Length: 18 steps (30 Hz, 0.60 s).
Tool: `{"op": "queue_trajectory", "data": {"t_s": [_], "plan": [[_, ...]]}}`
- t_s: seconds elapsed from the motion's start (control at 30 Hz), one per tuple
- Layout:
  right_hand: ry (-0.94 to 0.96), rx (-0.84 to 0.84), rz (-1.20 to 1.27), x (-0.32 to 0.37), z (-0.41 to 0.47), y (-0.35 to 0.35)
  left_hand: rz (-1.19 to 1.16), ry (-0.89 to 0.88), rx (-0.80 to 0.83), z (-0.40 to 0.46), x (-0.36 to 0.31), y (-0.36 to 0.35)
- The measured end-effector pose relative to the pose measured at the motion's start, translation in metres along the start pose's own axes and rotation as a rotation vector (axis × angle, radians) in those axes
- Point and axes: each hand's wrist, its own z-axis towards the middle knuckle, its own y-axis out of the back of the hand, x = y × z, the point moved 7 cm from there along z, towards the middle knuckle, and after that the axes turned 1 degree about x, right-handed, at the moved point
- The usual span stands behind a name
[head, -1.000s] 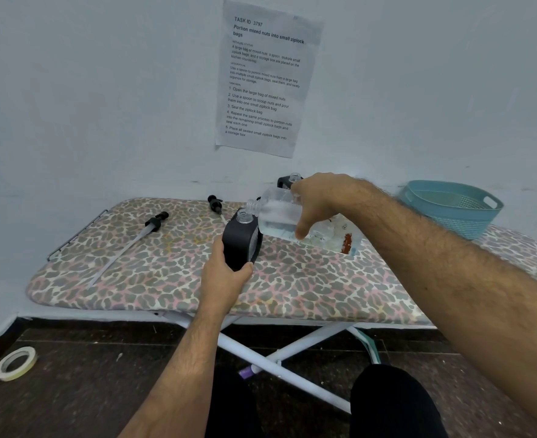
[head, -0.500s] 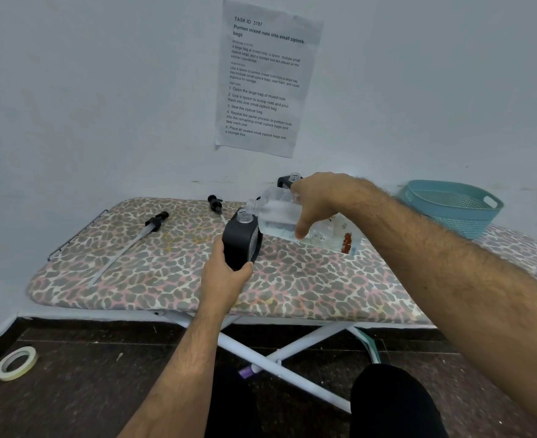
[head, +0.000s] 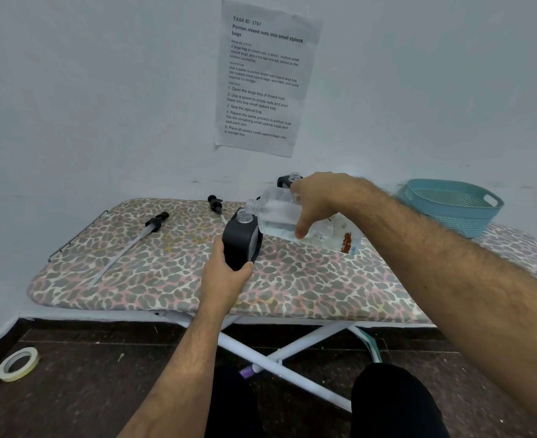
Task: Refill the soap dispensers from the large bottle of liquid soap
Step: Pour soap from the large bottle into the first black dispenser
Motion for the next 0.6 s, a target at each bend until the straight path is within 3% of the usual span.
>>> {"op": "queue_trajectory", "data": {"t_s": [0.6], "plan": [[-0.002, 0.001, -0.025, 0.0009, -0.0006, 0.0015, -0.001, 0.003, 0.006, 0.0006, 0.0003, -0.0007]]}}
